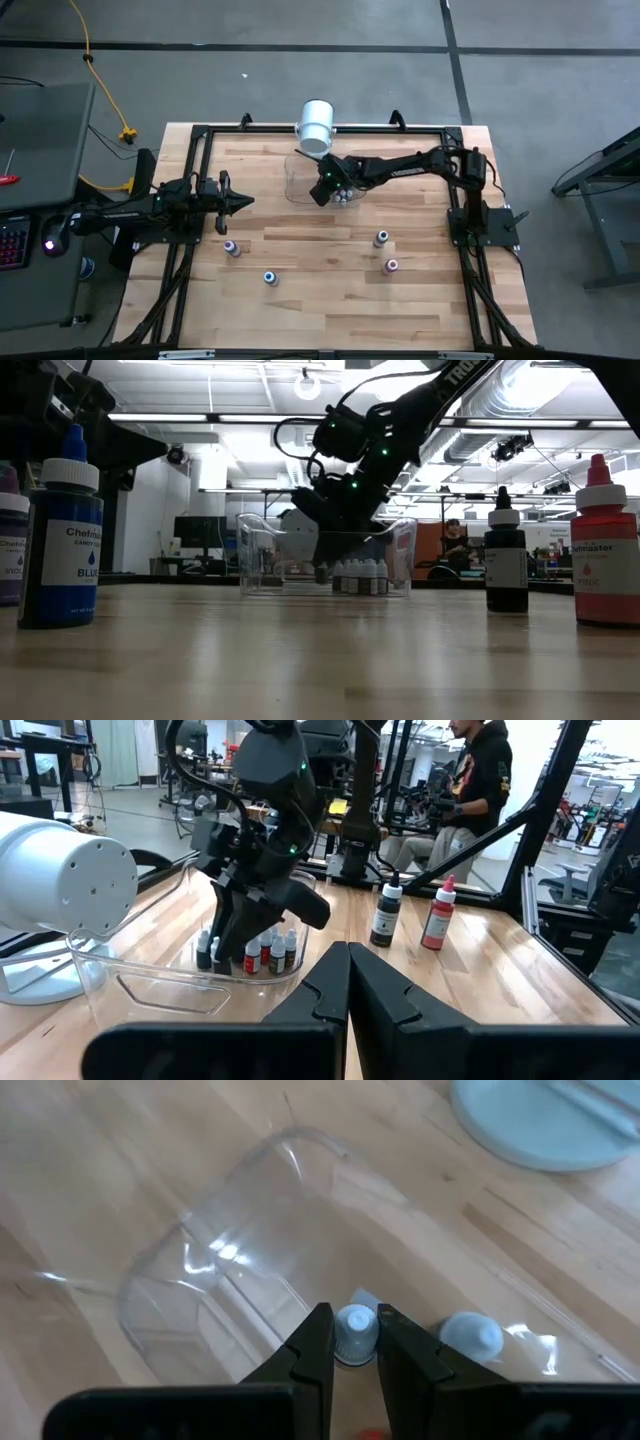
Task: Pick & Place food coloring
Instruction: Put the small green food coloring bottle into the transparent bin
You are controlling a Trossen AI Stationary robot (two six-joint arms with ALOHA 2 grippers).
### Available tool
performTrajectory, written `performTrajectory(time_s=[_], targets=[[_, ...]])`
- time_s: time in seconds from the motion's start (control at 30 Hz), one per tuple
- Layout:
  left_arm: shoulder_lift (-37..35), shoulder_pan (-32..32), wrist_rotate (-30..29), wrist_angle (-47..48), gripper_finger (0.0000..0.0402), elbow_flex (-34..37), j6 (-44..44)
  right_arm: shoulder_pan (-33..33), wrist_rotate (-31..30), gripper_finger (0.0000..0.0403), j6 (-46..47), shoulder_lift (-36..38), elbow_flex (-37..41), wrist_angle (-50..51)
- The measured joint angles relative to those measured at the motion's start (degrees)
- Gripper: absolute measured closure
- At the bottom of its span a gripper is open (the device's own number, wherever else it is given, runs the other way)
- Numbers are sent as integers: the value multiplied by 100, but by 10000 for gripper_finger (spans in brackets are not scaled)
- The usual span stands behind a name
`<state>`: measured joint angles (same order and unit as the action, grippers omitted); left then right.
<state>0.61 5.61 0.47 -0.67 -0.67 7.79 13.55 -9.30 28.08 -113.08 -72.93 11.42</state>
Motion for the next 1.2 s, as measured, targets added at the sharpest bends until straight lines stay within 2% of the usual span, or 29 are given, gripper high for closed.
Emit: performTrajectory(time_s=[1.2], targets=[[-1,1,0,0,401,0,0,32,129,332,-2,0,-4,171]])
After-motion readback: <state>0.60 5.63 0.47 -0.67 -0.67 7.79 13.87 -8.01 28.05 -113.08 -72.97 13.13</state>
